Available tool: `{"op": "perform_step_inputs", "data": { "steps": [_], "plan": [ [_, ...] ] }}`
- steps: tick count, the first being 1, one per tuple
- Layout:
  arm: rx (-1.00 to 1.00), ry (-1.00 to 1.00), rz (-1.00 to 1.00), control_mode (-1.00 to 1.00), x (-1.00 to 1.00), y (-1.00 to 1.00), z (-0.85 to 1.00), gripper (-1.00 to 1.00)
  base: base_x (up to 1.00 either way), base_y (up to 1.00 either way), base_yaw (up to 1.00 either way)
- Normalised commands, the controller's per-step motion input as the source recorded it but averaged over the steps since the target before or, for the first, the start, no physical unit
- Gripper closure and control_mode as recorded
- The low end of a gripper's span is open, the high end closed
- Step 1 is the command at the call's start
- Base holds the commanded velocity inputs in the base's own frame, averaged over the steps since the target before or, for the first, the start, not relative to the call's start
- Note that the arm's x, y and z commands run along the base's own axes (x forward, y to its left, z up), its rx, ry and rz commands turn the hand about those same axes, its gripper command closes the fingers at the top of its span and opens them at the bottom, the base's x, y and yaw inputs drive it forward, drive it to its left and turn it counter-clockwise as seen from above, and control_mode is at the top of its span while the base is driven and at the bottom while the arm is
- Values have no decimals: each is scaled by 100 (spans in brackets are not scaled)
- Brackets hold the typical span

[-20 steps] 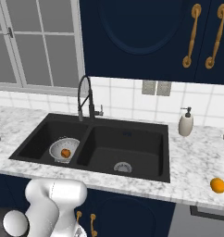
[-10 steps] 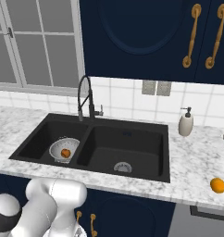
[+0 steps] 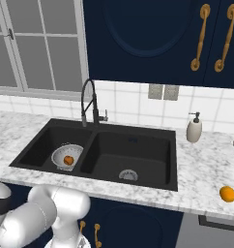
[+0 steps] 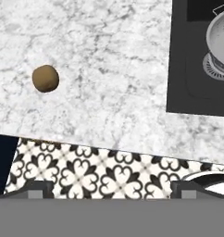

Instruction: Put the colander in the sink, put the peach, kiwi, orange in the colander, and turn on the sink faucet and pour water over the colander.

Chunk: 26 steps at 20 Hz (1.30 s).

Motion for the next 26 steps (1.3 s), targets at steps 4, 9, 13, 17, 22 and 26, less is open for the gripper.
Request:
{"op": "perform_step_inputs", "data": {
  "steps": [4, 9, 13, 17, 22, 26],
  "plan": [
    [-1, 7, 2, -100, 38, 55, -7, -100, 0, 0, 0],
    [-4, 14, 1, -100, 22, 40, -24, -100, 0, 0, 0],
    [-1, 6, 0, -100, 24, 31, -22, -100, 0, 0, 0],
    [-3, 3, 0, -100, 22, 26, -23, -100, 0, 0, 0],
    [0, 6, 0, -100, 18, 23, -21, -100, 0, 0, 0],
    [0, 1, 0, -100, 14, 15, -23, -100, 0, 0, 0]
  ]
}}
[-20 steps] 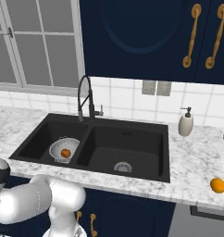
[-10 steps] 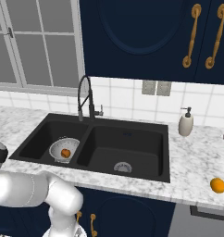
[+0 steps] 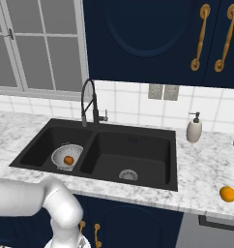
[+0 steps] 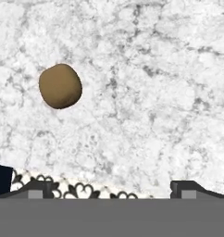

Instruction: Put the colander in the sink, put the peach, kiwi, orange in the colander, and turn on the sink faucet and pour water over the colander.

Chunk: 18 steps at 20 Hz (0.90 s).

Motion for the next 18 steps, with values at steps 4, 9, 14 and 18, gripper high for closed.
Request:
{"op": "perform_step_inputs", "data": {
  "steps": [4, 9, 14, 18],
  "plan": [
    [0, 0, 0, -100, 20, 19, -22, -100, 0, 0, 0],
    [0, 0, -1, -100, 11, 24, -35, -100, 0, 0, 0],
    [0, 0, -5, -100, 19, 29, -22, -100, 0, 0, 0],
    [0, 0, -6, -100, 28, 26, -8, -100, 0, 0, 0]
  ]
}}
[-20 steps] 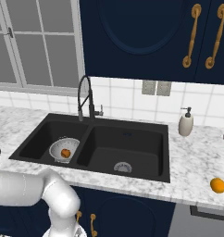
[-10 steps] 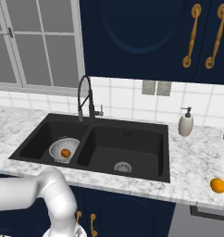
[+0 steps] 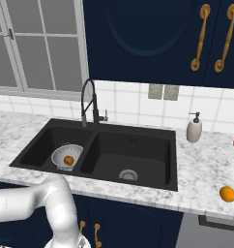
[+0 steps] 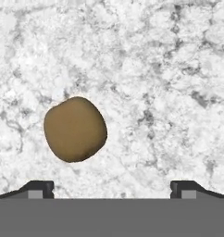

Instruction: Put the colander in the sink, put the peach, kiwi, orange in the colander, and turn on the sink faucet and pour water over the colander.

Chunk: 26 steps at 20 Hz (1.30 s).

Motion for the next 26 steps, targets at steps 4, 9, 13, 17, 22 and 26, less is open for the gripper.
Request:
{"op": "perform_step_inputs", "data": {
  "steps": [4, 9, 13, 17, 22, 26],
  "plan": [
    [0, 0, -7, -100, 14, 27, -20, -100, 0, 0, 0],
    [0, 0, -8, -100, 19, 25, -19, -100, 0, 0, 0],
    [0, 0, -8, -100, 8, 8, -18, -100, 0, 0, 0],
    [0, 0, -9, -100, 0, 5, -31, -100, 0, 0, 0],
    [-3, 0, -10, -100, -4, -6, -39, 100, 0, 0, 0],
    [0, 0, -7, -100, 3, -23, -12, 100, 0, 0, 0]
  ]
}}
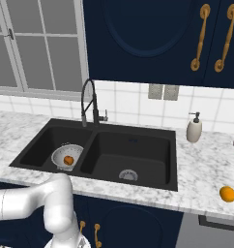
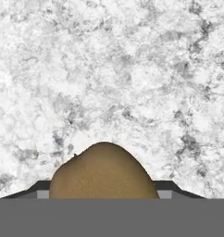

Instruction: Put the colander in the sink, put the peach, kiwi, orange in the colander, and turn on the sink faucet and pour water over the colander.

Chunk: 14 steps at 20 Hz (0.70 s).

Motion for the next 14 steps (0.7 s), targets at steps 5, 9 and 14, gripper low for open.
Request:
{"op": "perform_step_inputs", "data": {
  "steps": [5, 9, 14],
  "plan": [
    [-1, 0, -4, -100, 2, -49, 12, 100, 0, 0, 0],
    [-2, -8, -6, -100, 0, -73, 27, 100, 0, 0, 0],
    [-2, -7, -14, -100, 2, -78, 28, 100, 0, 0, 0]
  ]
}}
